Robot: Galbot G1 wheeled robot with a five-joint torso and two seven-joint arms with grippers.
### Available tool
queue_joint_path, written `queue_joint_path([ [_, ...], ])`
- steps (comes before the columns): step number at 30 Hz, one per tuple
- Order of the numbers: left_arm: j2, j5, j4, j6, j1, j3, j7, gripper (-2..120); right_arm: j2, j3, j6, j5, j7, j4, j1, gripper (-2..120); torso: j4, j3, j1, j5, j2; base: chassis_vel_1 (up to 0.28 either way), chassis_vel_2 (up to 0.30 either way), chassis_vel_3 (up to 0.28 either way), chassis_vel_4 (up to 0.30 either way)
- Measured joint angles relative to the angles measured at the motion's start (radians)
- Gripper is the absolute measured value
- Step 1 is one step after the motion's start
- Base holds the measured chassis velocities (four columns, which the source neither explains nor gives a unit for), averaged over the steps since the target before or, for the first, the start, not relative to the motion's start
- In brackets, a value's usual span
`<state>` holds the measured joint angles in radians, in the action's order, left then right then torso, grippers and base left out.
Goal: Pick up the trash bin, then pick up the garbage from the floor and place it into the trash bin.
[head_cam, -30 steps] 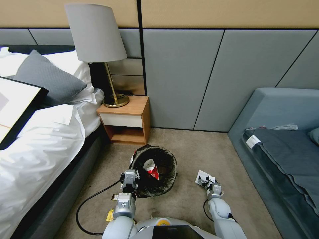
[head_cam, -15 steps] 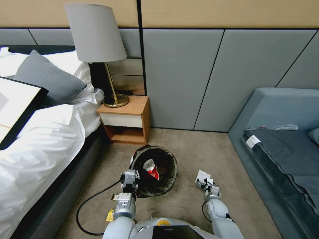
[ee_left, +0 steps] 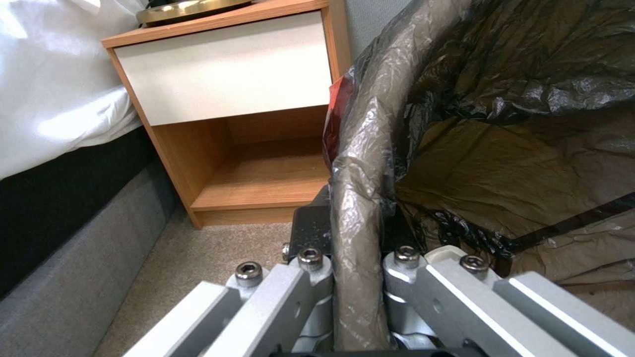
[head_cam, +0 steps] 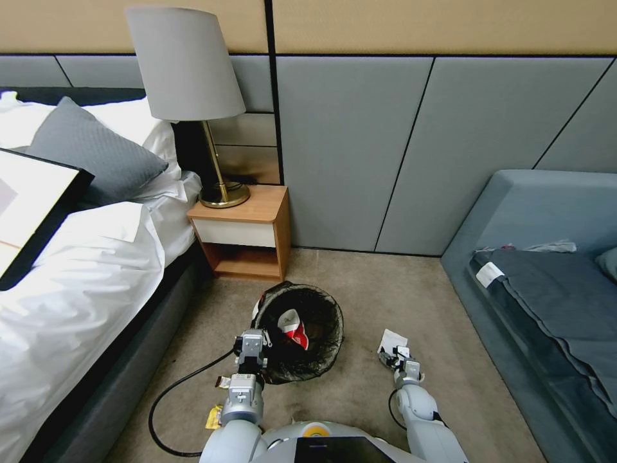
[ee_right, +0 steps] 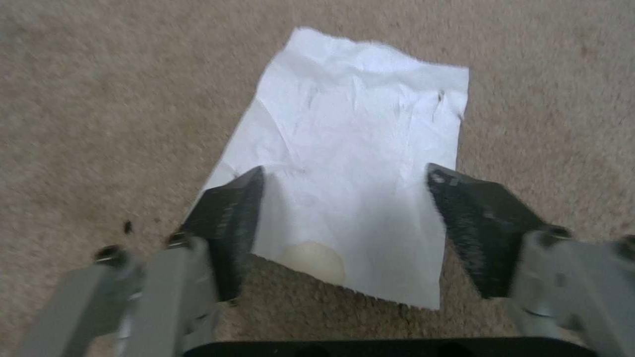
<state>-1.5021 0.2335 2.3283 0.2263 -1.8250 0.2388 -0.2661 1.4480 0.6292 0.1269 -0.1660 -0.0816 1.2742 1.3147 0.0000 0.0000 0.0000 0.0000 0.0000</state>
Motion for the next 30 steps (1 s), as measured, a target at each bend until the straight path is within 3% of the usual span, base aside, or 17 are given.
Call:
queue_joint_path([
  [12,0.003,0.006,0.013,-0.001,-0.012,-0.001,0.0,1,-0.008,0.009,-0.046,-0.002,0.024,-0.094,-0.037,17,0.0006,0.0,0.0,0.0002,0.0,0.0,0.0,0.0,0.0],
  [14,0.003,0.006,0.014,-0.001,-0.013,-0.001,0.0,1,-0.014,0.015,-0.055,-0.002,0.028,-0.109,-0.045,5,0.0006,0.0,0.0,0.0,0.0,0.0,0.0,0.0,0.0],
  [17,0.003,0.006,0.014,-0.002,-0.013,-0.001,0.0,1,-0.017,0.018,-0.063,-0.002,0.033,-0.118,-0.047,0,0.0004,0.0,0.0,0.0003,0.0,0.0,0.0,0.0,0.0],
  [30,0.004,0.006,0.017,-0.003,-0.009,-0.004,0.0,1,-0.02,0.031,-0.086,0.002,0.034,-0.115,-0.04,0,-0.0007,0.0,0.0,-0.0006,0.0,0.0,0.0,0.0,0.0],
])
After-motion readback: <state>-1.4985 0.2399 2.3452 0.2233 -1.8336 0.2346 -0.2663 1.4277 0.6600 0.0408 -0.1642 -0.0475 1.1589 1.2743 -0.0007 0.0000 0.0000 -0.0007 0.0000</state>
